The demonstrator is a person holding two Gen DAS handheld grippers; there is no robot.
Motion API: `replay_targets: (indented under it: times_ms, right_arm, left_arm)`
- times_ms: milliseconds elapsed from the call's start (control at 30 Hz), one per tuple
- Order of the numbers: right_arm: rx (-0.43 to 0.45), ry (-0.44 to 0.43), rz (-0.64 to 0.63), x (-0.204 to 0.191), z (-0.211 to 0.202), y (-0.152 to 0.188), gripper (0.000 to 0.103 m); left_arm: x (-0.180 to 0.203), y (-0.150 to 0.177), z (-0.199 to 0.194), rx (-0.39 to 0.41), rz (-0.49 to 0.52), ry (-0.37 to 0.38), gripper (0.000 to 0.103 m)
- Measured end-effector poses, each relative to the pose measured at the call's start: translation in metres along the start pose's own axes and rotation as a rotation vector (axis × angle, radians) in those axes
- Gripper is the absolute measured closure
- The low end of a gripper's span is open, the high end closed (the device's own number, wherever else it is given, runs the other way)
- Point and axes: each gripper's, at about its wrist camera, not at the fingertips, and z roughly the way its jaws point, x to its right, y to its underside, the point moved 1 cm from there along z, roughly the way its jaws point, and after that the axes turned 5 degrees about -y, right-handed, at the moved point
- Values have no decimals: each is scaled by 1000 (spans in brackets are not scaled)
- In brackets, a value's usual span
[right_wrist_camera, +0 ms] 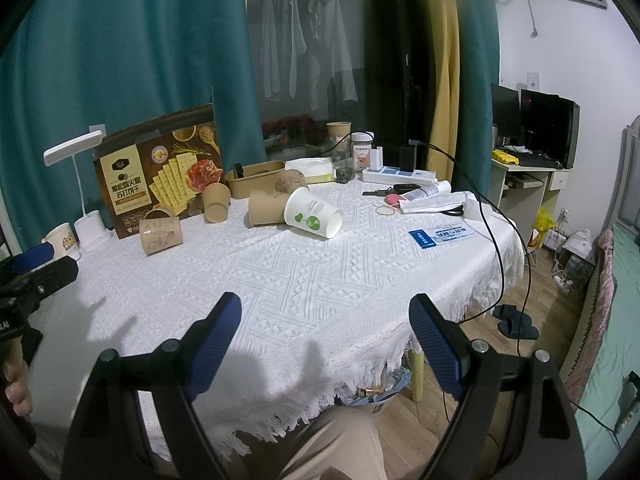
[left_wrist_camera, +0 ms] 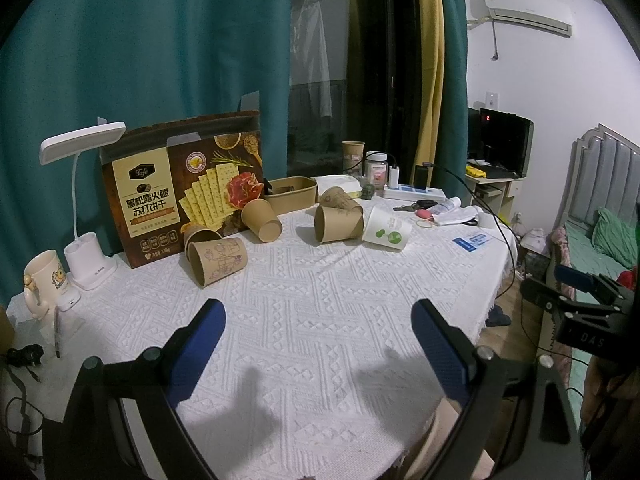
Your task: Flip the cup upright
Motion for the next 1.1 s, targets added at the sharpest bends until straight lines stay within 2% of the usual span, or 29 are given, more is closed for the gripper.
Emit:
replay_targets:
  times_ms: [333,733,1100]
  right_arm:
    - [2,1,3,0,0,-1,19]
    - [1,1,11,0,-2,-3,19]
    - [-4,-13,17,3,-1,-5,19]
  left_arm:
    - [3,1,-4,1,-2,1,9]
    - [8,-3,-5,-16,-42,36,9]
    - [12,-1,-5,-14,-54,14,9]
